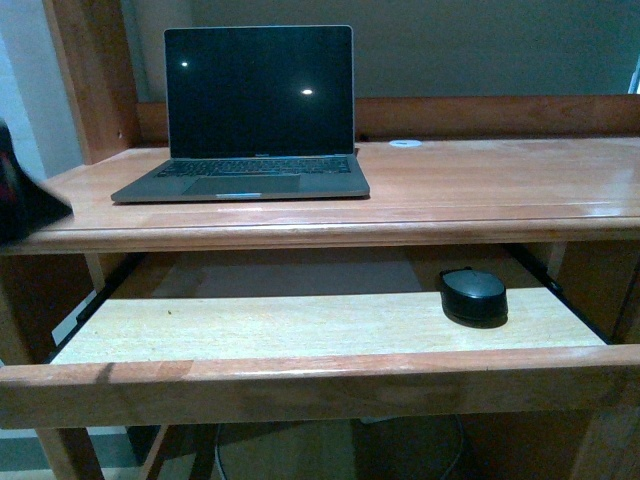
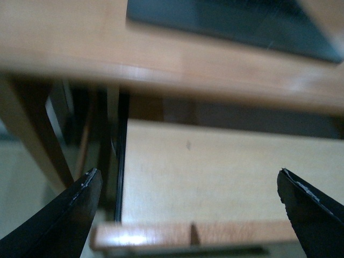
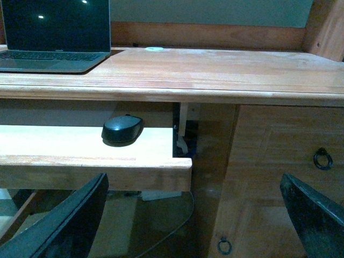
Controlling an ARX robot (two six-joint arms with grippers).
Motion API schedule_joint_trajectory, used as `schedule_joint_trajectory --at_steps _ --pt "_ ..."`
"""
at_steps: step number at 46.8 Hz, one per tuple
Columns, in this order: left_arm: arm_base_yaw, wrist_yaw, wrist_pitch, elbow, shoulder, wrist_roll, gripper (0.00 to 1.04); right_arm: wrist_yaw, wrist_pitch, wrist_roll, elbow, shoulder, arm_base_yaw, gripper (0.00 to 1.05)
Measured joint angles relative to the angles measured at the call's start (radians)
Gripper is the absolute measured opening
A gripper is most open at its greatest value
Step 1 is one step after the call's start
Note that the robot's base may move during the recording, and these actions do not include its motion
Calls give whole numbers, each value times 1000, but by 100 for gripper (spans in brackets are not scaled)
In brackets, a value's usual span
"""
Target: Place mouse
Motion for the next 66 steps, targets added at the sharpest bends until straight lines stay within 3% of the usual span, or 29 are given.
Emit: schedule_joint_trajectory --at_steps 5,10,19,21,42,44,66 --pt "-6 -97 275 -55 -55 66 88 -1 0 0 0 0 0 98" --pt "10 -146 528 -285 -114 119 62 -1 0 0 0 0 0 98" --pt "74 -89 603 -484 -277 131 9 -1 0 0 0 0 0 98" --pt "73 -87 592 -528 -300 134 2 0 0 0 0 0 0 98" --pt "73 -85 396 -710 -685 134 2 0 0 0 0 0 0 98" --pt "73 -86 449 -739 -689 134 2 0 0 0 0 0 0 98" --pt "73 -86 122 -745 -1013 134 2 -1 0 0 0 0 0 98"
